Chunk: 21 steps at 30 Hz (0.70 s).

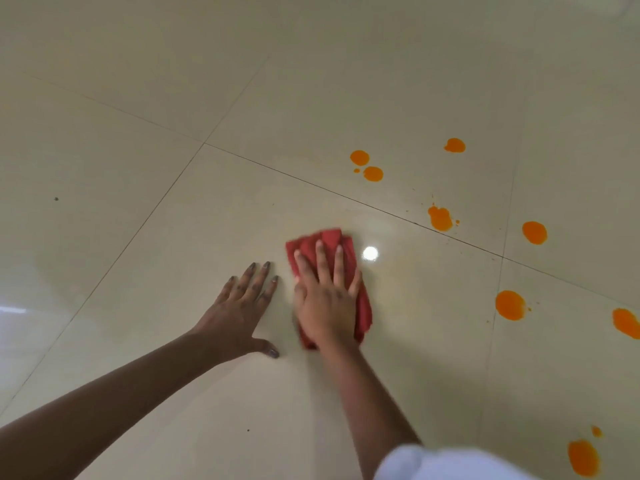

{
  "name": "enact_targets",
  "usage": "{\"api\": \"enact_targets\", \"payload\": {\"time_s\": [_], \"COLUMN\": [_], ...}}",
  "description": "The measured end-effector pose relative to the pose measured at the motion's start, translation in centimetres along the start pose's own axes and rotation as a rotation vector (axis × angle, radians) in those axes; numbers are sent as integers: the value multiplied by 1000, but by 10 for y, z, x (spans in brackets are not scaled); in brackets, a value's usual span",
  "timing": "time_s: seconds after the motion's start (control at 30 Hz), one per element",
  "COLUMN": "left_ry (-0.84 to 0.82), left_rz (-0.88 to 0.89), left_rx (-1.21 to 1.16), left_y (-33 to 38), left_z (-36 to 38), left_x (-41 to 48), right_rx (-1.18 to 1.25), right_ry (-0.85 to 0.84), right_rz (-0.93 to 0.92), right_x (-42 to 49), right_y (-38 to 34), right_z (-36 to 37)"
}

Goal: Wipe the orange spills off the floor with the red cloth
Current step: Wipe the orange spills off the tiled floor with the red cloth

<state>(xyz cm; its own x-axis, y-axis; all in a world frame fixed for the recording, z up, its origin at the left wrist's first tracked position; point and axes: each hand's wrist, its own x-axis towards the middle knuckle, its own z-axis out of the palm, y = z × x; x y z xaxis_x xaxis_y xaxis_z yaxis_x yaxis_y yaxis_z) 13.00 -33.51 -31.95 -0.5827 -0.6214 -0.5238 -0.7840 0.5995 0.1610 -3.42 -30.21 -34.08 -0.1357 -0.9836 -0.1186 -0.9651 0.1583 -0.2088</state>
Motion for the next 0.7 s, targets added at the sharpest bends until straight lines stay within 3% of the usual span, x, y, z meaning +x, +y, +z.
{"api": "enact_targets", "payload": {"time_s": [0.07, 0.23, 0.3, 0.43, 0.5, 0.57, 0.63, 0.7], "left_ry": [11, 48, 19, -13, -38, -61, -66, -50], "left_rz": [0, 86, 162, 117, 98, 80, 76, 99], "left_rx": [-6, -17, 7, 23, 31, 7, -6, -3], "left_y": [1, 22, 39, 55, 60, 64, 71, 80], "left_z": [-2, 0, 5, 3, 0, -2, -3, -3], "left_x": [-2, -6, -10, -13, -15, -18, -19, -18], "right_rx": [-16, 40, 21, 65, 373, 833, 1270, 1418], "right_ry": [-21, 163, 186, 349, 345, 350, 455, 554], "right_rz": [73, 580, 525, 357, 425, 612, 758, 889], "right_x": [22, -57, -88, -94, -90, -92, -107, -127], "right_y": [32, 83, 71, 56, 59, 70, 91, 117], "right_z": [-9, -10, -12, -28, -43, -59, -79, -93]}}
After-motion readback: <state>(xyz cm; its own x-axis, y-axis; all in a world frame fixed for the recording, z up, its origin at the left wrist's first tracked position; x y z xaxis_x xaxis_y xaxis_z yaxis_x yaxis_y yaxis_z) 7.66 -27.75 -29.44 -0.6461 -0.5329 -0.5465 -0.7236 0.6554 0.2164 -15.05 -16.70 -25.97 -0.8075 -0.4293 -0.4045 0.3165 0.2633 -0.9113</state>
